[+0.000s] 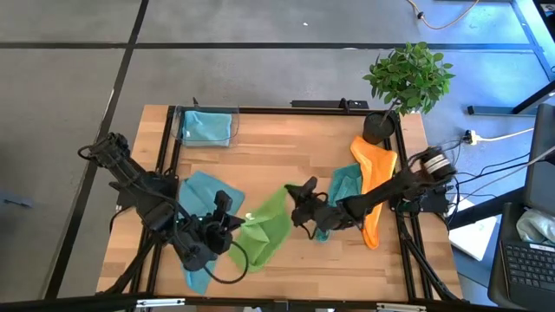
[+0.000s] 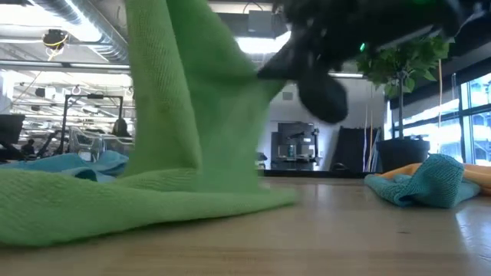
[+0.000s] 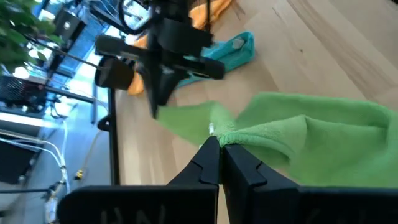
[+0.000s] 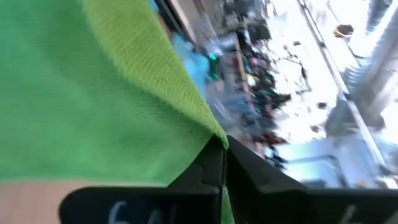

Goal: Fold microfiber towels
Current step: Fold the green microfiber cloth

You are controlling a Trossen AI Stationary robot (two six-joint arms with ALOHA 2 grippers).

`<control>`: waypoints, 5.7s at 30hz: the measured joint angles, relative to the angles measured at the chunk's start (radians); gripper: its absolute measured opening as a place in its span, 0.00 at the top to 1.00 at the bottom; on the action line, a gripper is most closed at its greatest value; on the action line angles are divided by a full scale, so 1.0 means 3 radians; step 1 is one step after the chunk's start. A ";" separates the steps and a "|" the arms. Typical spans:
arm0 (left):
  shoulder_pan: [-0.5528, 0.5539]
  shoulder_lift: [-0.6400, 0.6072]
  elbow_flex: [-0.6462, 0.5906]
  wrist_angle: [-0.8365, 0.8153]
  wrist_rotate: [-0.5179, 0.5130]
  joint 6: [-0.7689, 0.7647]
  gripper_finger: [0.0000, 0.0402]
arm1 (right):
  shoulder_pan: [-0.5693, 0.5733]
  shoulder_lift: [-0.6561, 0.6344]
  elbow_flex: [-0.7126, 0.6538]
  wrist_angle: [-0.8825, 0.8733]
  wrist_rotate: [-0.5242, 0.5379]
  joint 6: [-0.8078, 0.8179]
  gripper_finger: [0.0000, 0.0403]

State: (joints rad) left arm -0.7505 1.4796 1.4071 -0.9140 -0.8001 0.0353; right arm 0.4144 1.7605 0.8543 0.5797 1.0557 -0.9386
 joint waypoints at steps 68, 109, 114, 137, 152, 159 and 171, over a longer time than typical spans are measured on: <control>-0.0926 -0.0001 -0.0045 0.0390 -0.2256 0.0258 1.00 | 0.0576 -0.1122 0.1035 -0.1973 0.0632 0.0869 0.97; -0.0880 -0.0009 -0.0051 0.1837 -0.2532 0.2227 1.00 | 0.0068 -0.1300 0.0721 -0.0921 0.0076 -0.1177 0.98; -0.0970 -0.0009 -0.0051 0.2088 -0.2507 0.2394 1.00 | 0.0391 -0.1440 0.0722 -0.0926 -0.0005 -0.1201 0.97; -0.0448 -0.0005 -0.0090 0.1677 -0.0708 -0.0129 1.00 | 0.0928 -0.1468 0.0722 -0.1964 -0.0648 0.1868 0.97; -0.0295 -0.0023 -0.0529 0.3836 0.1078 0.0515 1.00 | 0.0925 -0.1479 0.1408 -0.2721 -0.2723 0.2751 0.97; -0.0445 0.0019 -0.0537 0.3557 0.0512 0.0374 1.00 | 0.0838 -0.1471 0.1552 -0.3032 -0.2745 0.3078 0.97; -0.0578 -0.0120 -0.0543 0.0801 -0.1874 -0.1045 1.00 | -0.0084 -0.1463 0.0900 -0.3015 -0.1405 0.2569 0.97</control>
State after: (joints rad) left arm -0.9239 1.4437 1.2442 -0.6738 -1.3622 -0.2782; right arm 0.3893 1.3216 1.1244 -0.3248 0.6341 -0.1678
